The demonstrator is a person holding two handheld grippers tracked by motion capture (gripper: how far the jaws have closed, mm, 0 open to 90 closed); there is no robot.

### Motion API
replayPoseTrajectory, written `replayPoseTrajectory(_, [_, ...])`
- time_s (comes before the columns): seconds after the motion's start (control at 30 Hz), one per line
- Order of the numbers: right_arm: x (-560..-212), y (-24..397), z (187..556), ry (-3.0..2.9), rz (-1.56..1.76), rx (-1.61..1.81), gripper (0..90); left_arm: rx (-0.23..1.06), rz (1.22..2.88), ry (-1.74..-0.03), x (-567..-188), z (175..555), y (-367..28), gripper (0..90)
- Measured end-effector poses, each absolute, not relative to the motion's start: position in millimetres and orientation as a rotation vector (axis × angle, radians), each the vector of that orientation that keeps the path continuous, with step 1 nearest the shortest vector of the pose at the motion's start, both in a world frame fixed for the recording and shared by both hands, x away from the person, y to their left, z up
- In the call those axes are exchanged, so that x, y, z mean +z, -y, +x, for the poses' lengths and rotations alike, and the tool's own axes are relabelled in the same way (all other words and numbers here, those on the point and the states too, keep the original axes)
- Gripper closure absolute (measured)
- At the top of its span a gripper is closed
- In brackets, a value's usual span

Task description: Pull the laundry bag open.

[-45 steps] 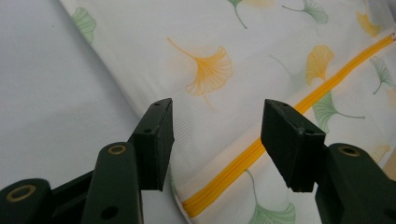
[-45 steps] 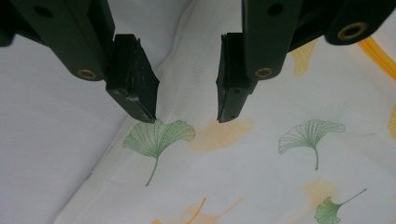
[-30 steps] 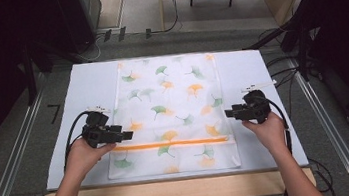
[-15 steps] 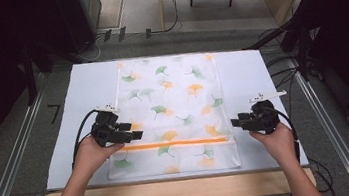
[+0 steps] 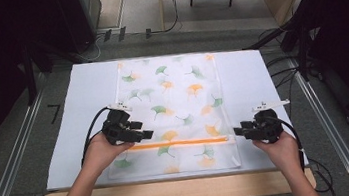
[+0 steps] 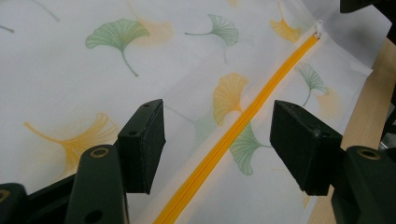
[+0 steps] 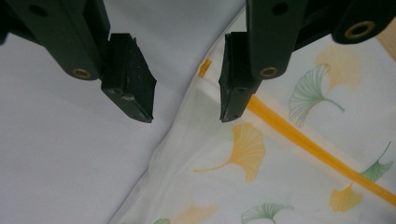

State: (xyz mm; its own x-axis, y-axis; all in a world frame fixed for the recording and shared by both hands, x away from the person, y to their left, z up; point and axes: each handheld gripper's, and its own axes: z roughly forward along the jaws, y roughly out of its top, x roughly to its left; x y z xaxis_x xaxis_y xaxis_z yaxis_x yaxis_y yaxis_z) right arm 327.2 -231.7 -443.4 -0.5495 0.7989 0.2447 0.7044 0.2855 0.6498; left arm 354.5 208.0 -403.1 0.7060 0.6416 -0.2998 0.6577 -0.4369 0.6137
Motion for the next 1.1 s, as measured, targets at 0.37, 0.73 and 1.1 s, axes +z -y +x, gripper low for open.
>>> replayPoseTrajectory(0.37, [-451,233,311,-2.428,1.423,1.098,55.9,-0.069,2.205,-0.927,-406,363,-186,36.1])
replayPoseTrajectory(0.73, [-464,221,304,-2.495,1.340,1.027,56.0,-0.092,2.222,-0.903,-408,368,-174,36.1])
replayPoseTrajectory(1.1, [-470,209,311,-2.509,1.264,1.001,56.3,-0.087,2.227,-0.916,-409,366,-176,36.2])
